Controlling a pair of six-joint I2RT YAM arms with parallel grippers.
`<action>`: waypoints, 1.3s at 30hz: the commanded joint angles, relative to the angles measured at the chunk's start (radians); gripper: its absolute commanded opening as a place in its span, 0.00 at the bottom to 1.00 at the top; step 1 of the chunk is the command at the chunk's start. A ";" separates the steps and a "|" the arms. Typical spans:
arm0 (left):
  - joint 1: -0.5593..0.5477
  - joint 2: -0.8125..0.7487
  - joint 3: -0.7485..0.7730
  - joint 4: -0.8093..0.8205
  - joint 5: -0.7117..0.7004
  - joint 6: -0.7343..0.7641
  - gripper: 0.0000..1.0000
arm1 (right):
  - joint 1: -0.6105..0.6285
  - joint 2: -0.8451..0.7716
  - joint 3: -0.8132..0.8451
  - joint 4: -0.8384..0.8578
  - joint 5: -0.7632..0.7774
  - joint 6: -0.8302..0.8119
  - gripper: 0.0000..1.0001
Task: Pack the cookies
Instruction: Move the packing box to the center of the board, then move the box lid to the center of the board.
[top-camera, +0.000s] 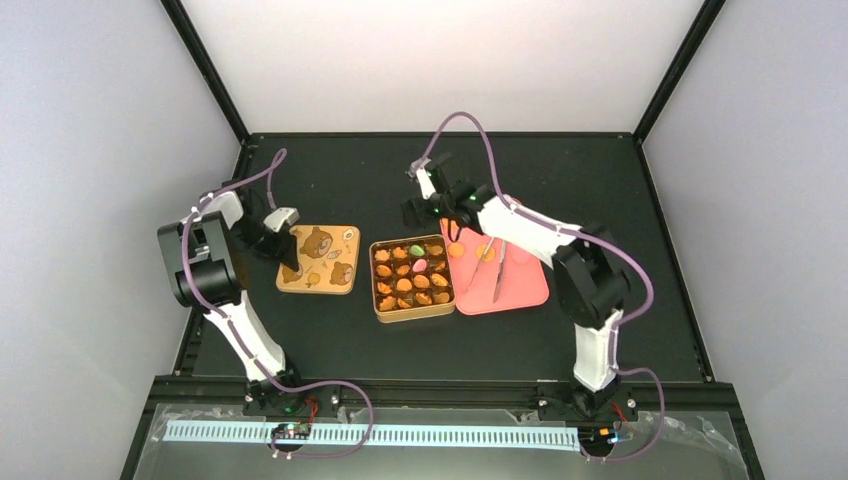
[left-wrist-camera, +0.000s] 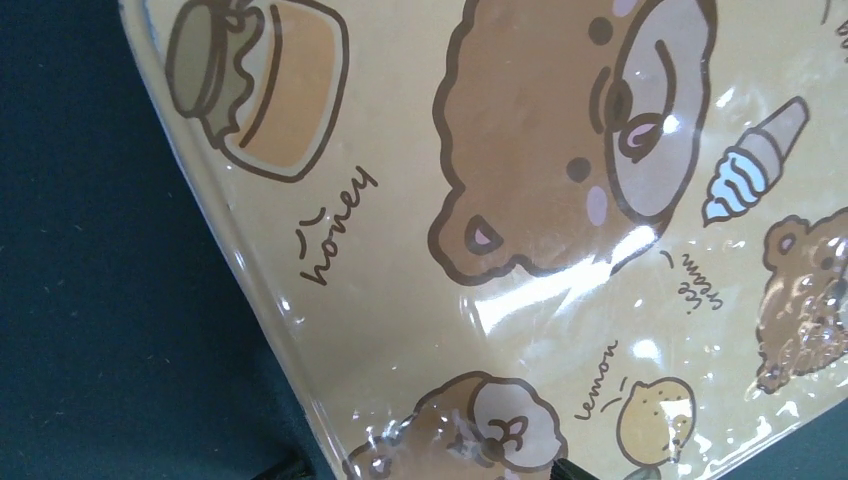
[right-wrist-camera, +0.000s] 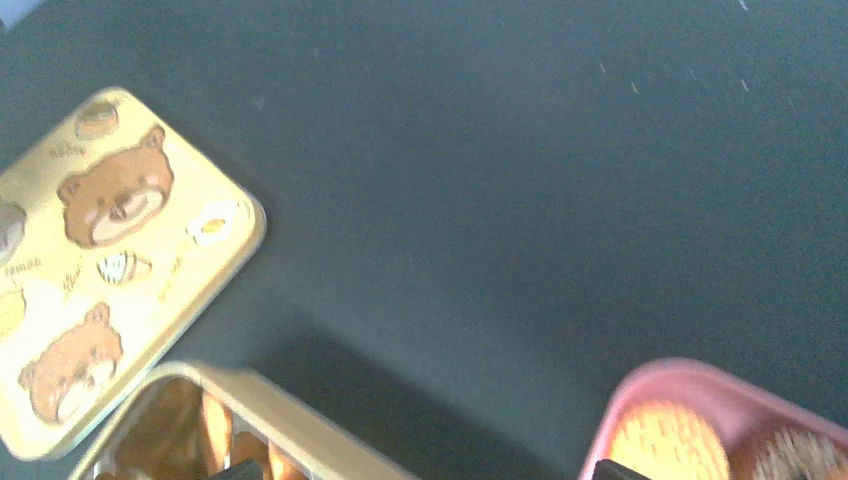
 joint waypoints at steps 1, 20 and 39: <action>0.031 0.006 -0.040 0.006 0.024 -0.001 0.64 | -0.001 0.152 0.201 -0.089 -0.046 -0.039 0.86; -0.038 0.091 0.022 0.011 0.169 -0.105 0.58 | 0.046 0.058 -0.106 0.038 -0.167 0.068 0.73; -0.247 0.167 0.145 -0.021 0.176 -0.206 0.54 | 0.010 0.209 0.025 0.054 -0.306 0.377 0.87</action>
